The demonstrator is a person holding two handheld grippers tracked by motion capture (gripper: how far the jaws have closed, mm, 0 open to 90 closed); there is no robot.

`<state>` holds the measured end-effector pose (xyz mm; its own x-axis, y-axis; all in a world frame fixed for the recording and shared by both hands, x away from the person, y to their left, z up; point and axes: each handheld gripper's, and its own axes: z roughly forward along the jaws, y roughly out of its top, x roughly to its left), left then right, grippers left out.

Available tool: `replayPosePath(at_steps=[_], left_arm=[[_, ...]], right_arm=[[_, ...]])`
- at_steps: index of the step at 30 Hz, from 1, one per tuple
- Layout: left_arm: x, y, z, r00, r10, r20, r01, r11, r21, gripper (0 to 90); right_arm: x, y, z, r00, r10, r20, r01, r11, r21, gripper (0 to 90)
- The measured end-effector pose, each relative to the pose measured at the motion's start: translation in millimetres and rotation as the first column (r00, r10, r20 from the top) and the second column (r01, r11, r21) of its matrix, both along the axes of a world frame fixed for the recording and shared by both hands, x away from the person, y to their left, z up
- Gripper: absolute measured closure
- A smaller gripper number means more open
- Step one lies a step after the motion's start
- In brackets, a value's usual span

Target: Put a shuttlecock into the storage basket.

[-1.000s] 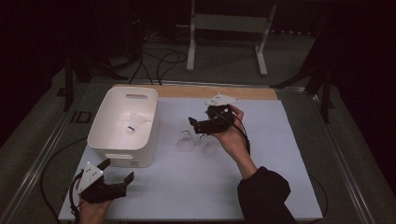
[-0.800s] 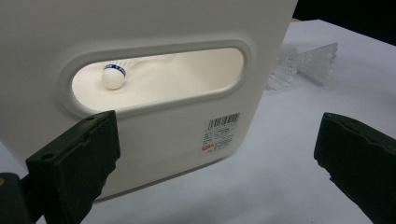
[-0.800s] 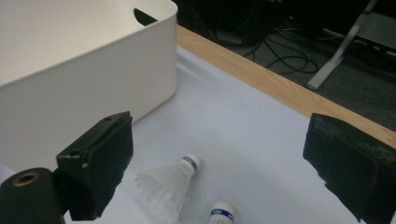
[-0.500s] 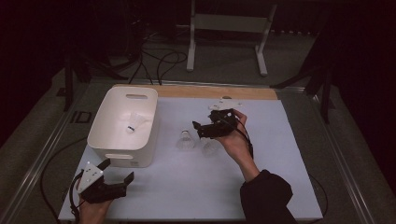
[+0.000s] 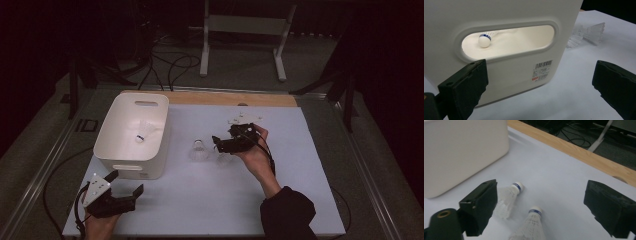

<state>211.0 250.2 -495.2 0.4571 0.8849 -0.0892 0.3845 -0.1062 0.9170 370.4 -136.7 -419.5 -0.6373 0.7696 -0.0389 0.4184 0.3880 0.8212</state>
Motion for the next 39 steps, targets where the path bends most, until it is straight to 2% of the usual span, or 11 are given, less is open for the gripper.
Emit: replayPosePath(at_steps=[11,19,29,39], left_arm=[[0.2,-0.3,-0.3,1.0,0.001,-0.002,-0.001,1.0,0.001,1.0],[0.2,-0.3,-0.4,1.0,0.002,-0.002,-0.002,1.0,-0.001,1.0],[0.2,-0.2,-0.3,1.0,0.003,-0.002,-0.003,1.0,0.0,1.0],[0.1,0.0,-0.2,1.0,0.001,-0.002,-0.001,1.0,0.001,1.0]], right_arm=[[-0.4,-13.5,-16.7,0.9993,-0.017,-0.034,0.016,1.0,-0.012,13.9],[1.0,-20.9,-28.4,0.9977,-0.027,-0.062,0.025,0.999,-0.039,15.8],[0.9,-25.1,-40.4,0.9964,-0.018,-0.083,0.012,0.997,-0.078,18.4],[-3.9,-23.9,-49.3,0.9949,0.009,-0.101,-0.022,0.992,-0.125,24.9]])
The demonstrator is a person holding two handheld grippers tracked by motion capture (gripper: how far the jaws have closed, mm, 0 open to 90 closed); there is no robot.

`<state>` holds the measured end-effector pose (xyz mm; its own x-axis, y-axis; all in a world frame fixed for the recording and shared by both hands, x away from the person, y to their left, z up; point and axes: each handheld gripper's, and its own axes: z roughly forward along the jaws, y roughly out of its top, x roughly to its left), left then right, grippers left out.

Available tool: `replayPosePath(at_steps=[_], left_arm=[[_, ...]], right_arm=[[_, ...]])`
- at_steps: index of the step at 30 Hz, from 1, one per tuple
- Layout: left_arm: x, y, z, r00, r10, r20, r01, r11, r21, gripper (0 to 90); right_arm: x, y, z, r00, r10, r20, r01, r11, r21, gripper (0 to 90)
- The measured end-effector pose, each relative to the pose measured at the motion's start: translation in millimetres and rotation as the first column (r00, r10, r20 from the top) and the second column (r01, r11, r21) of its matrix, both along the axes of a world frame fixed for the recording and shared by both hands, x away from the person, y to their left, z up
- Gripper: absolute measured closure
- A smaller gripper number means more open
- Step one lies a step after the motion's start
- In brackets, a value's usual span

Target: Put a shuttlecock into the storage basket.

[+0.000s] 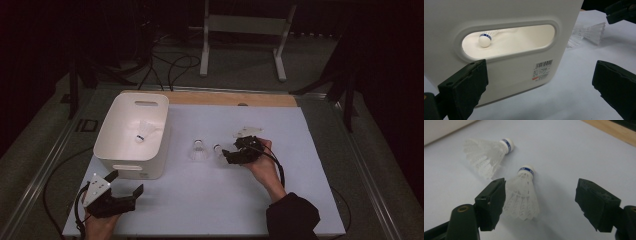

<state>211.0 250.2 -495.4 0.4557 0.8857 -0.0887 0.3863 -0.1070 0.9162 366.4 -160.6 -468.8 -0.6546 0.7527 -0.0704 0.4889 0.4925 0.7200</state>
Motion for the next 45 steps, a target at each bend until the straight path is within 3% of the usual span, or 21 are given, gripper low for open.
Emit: replayPosePath(at_steps=[6,20,33,36,41,45], left_arm=[[0.0,0.0,0.0,1.0,0.0,0.0,0.0,1.0,0.0,1.0],[0.1,-0.4,-0.1,1.0,0.001,-0.001,-0.001,1.0,-0.001,1.0],[0.1,-0.2,0.0,1.0,0.0,0.0,0.0,1.0,-0.001,1.0],[0.1,-0.2,-0.1,1.0,0.001,0.0,-0.001,1.0,-0.002,1.0],[0.1,-0.2,-0.1,1.0,0.0,0.0,0.0,1.0,-0.002,1.0],[0.2,-0.5,-0.2,1.0,0.001,-0.001,-0.001,1.0,-0.003,1.0]], right_arm=[[-1.5,0.7,-4.9,0.9999,0.011,-0.011,-0.011,1.0,-0.019,27.3],[-0.4,5.5,-15.0,0.9991,0.034,-0.026,-0.036,0.997,-0.073,45.0],[8.7,25.9,-24.9,0.9984,0.057,-0.007,-0.057,0.988,-0.145,65.8],[10.1,30.9,-26.4,0.9974,0.072,-0.008,-0.072,0.984,-0.162,74.8],[11.9,32.3,-25.5,0.9975,0.07,-0.005,-0.07,0.987,-0.146,86.9],[12.3,30.4,-22.2,0.9984,0.057,-0.003,-0.057,0.991,-0.123,88.1]])
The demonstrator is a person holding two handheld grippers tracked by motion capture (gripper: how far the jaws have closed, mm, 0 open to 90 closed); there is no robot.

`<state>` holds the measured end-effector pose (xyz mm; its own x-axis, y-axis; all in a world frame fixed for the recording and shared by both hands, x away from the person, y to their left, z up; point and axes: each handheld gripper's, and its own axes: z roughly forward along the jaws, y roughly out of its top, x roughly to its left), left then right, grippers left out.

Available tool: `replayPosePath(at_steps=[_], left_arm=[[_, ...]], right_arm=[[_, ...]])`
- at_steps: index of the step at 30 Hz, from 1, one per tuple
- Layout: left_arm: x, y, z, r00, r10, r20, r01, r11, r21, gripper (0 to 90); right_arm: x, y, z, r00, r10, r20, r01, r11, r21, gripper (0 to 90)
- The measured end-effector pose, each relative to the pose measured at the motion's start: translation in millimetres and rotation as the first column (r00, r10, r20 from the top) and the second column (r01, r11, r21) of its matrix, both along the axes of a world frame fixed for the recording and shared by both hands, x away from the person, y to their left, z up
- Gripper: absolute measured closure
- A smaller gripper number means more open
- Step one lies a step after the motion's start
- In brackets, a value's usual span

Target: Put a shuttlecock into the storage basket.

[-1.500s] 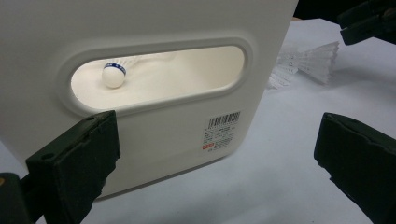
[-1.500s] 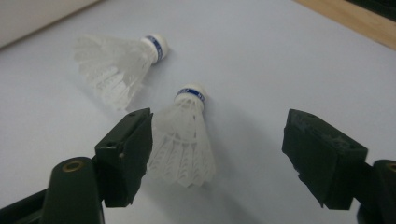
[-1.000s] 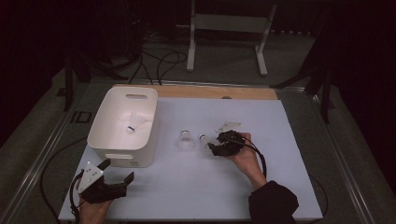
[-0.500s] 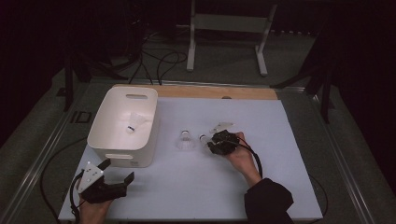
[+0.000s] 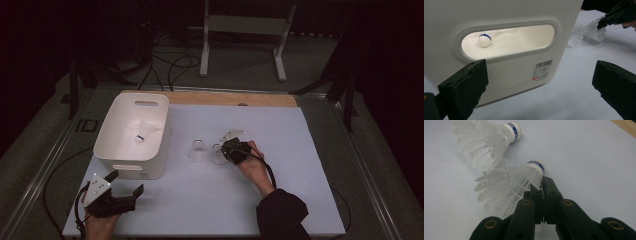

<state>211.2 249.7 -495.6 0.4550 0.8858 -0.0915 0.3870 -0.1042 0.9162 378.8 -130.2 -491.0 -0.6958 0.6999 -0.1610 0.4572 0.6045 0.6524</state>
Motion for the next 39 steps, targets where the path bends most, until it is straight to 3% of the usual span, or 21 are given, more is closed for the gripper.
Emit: replayPosePath(at_steps=[21,39], left_arm=[[-0.2,0.2,0.2,1.0,0.001,0.003,-0.001,1.0,0.003,1.0],[-0.2,0.4,0.2,1.0,0.002,0.004,-0.002,1.0,0.002,1.0]], right_arm=[[-0.7,-7.4,13.6,0.9986,-0.044,-0.03,0.047,0.996,0.075,88.2],[-3.6,-7.1,26.9,0.9982,-0.04,-0.045,0.045,0.99,0.135,88.4]])
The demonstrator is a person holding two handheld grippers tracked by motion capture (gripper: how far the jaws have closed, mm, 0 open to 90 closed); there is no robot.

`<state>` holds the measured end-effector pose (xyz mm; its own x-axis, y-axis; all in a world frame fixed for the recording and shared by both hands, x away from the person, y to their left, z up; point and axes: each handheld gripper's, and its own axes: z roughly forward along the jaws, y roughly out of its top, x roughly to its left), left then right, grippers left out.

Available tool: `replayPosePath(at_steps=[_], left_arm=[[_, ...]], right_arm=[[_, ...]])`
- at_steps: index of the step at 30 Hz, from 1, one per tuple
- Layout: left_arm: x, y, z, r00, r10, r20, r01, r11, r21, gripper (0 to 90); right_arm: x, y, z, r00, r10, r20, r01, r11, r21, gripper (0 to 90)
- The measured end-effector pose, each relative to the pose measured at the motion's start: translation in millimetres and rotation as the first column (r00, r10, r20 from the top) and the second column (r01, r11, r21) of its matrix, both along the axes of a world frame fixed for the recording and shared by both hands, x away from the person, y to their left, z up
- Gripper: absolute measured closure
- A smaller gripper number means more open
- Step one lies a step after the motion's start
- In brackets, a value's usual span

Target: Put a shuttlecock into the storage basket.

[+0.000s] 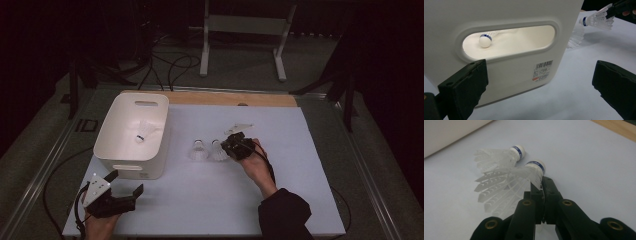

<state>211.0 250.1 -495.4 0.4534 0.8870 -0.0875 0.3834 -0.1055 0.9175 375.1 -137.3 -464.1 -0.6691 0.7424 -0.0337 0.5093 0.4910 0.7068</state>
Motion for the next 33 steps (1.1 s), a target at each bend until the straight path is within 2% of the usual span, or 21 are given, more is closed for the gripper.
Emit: replayPosePath(at_steps=[16,33], left_arm=[[0.0,0.0,0.0,1.0,0.0,0.0,0.0,1.0,0.0,1.0],[0.0,0.0,0.0,1.0,0.0,0.0,0.0,1.0,0.0,1.0]], right_arm=[[-4.2,4.7,14.2,0.9999,0.011,0.002,-0.011,0.999,0.045,88.4],[-7.6,8.5,27.5,0.9997,0.021,0.008,-0.022,0.997,0.071,88.4]])
